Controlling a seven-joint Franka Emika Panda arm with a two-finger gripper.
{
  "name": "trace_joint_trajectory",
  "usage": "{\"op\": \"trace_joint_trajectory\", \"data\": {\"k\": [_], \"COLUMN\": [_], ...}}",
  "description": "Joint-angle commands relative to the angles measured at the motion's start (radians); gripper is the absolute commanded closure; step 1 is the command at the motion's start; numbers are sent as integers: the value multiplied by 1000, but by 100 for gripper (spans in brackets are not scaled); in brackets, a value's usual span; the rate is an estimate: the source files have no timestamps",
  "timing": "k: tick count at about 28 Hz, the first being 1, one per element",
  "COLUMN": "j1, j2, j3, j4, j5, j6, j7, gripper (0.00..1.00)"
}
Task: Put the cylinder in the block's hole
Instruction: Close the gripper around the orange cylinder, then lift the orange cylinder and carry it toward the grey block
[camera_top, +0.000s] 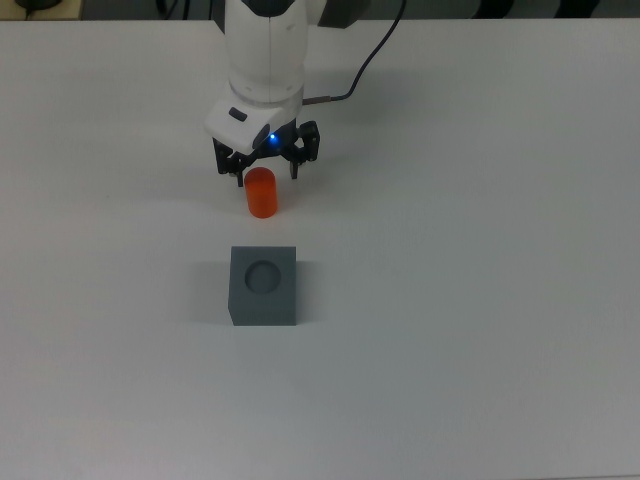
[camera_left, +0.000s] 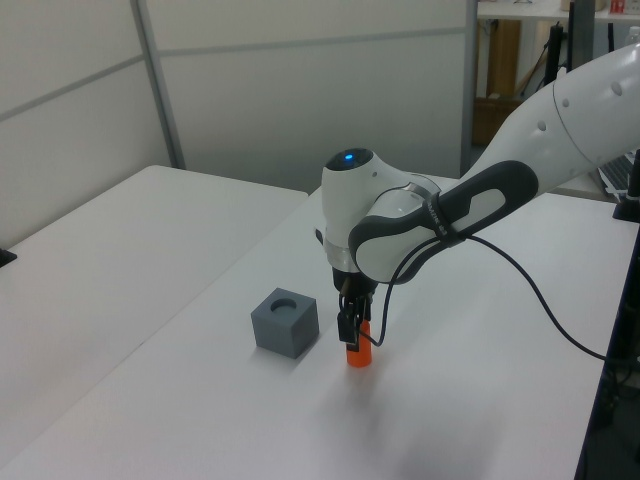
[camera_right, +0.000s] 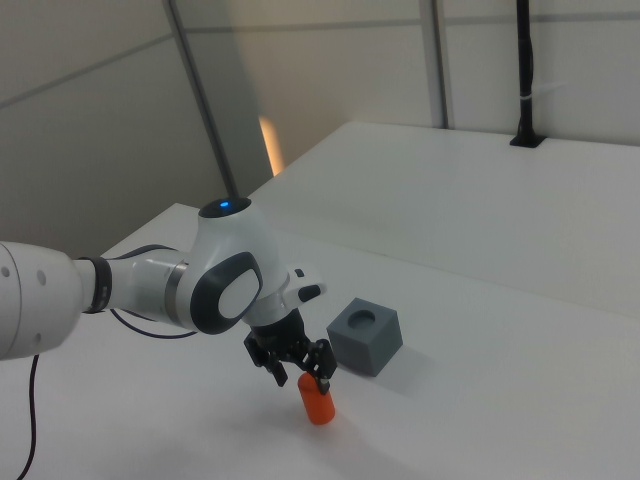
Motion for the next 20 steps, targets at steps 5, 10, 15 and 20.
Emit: {"op": "trace_joint_trajectory", "data": {"k": [5, 10, 15, 20], "j1": [6, -1, -17, -36], "j2": [25, 22, 20, 20], "j3": [-3, -3, -9, -12], "j4": [36, 77, 175, 249], "j5": [-7, 10, 97, 194], "j6": [17, 14, 3, 1], "j7": [-9, -1, 10, 14], "gripper": [84, 100, 99, 99]}}
